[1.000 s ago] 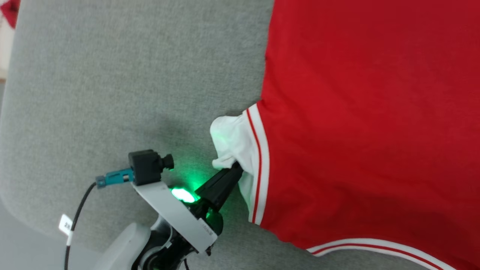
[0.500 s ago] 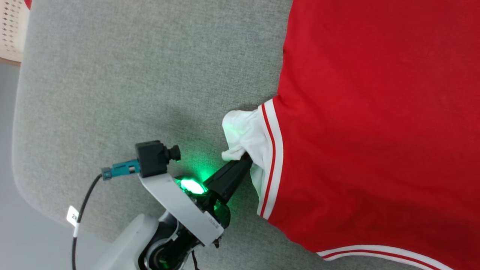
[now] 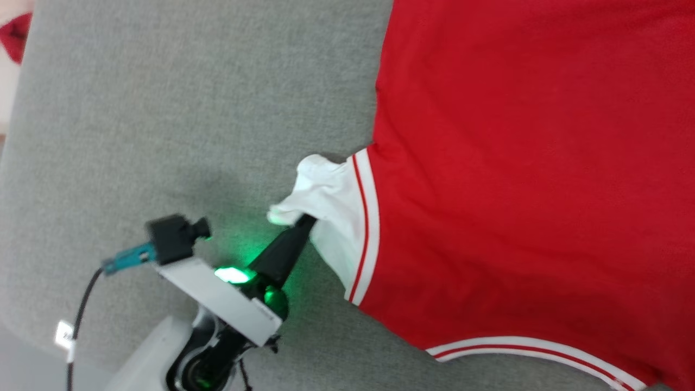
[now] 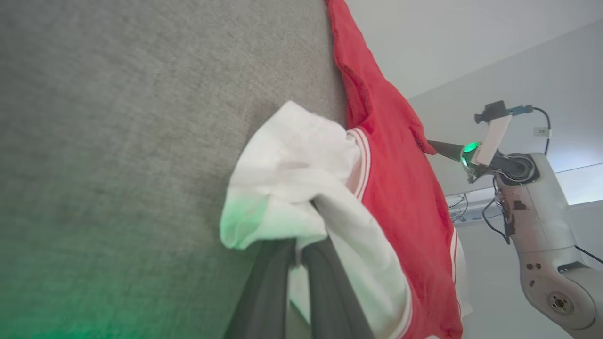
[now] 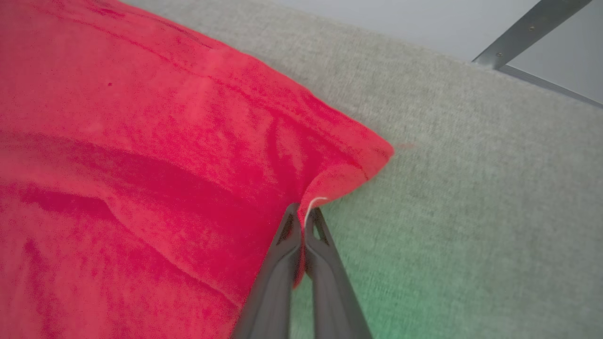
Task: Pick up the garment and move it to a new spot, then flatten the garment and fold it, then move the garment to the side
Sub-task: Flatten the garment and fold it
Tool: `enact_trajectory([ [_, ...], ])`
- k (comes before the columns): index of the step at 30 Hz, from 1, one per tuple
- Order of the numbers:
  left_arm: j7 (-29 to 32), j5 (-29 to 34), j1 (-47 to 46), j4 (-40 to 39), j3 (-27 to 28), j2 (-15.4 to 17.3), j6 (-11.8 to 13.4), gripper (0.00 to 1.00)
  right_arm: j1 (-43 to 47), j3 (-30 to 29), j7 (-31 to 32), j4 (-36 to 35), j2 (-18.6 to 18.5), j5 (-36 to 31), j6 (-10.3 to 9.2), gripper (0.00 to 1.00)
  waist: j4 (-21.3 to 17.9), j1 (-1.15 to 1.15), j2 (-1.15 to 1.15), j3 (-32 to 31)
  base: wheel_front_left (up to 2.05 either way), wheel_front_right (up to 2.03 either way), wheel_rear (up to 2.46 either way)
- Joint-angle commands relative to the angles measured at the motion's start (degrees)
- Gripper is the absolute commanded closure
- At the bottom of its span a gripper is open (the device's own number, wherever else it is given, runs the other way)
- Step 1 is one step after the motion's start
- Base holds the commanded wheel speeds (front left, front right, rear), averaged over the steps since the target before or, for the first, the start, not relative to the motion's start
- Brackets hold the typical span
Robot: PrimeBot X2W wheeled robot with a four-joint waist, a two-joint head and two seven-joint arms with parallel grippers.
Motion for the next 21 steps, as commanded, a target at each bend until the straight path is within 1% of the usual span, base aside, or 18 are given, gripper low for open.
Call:
enact_trajectory([
  [1,-0.50,0.13,1.56,2.53,1.13,1.73,0.74,1.00,1.89,0.22,0.06,-0.73,-0.43,0.92,-0.05,1.00,-3.75,0.00,0.00,-3.88,0.00,0.00,0.00],
  [4,-1.05,-0.52,3.41,2.37,2.03,3.07,0.99,1.00,9.47,-0.27,0.69,-7.57,-3.88,5.75,-0.05,1.00,-6.18,0.00,0.00,-6.51,0.00,0.00,0.00],
  [6,-1.28,-0.68,4.54,1.78,2.47,3.80,1.60,1.00,14.84,-1.14,1.29,-11.97,-6.15,8.31,-0.05,1.00,-7.61,0.00,0.00,-8.04,0.00,0.00,0.00],
  [9,-1.36,-0.94,6.02,0.46,3.31,5.18,2.64,1.00,23.04,-3.13,1.38,-18.11,-8.08,11.01,-0.05,1.00,-9.76,0.00,0.00,-9.94,0.00,0.00,0.00],
  [12,-1.36,-0.26,7.10,-0.91,4.06,6.85,4.03,1.00,31.43,-5.44,2.13,-23.58,-9.23,11.98,-0.05,1.00,-11.55,0.00,0.00,-11.14,0.00,0.00,0.00],
  [17,-1.01,0.03,8.68,-2.35,4.60,8.70,6.09,1.00,46.10,-10.33,3.26,-31.48,-7.93,12.41,-0.05,1.00,-13.69,0.00,0.00,-12.57,0.00,0.00,0.00],
  [21,-0.70,0.29,9.44,-2.96,4.85,9.70,7.28,1.00,58.99,-13.06,4.52,-37.21,-5.34,10.79,-0.05,1.00,-14.78,0.00,0.00,-12.89,0.00,0.00,0.00],
])
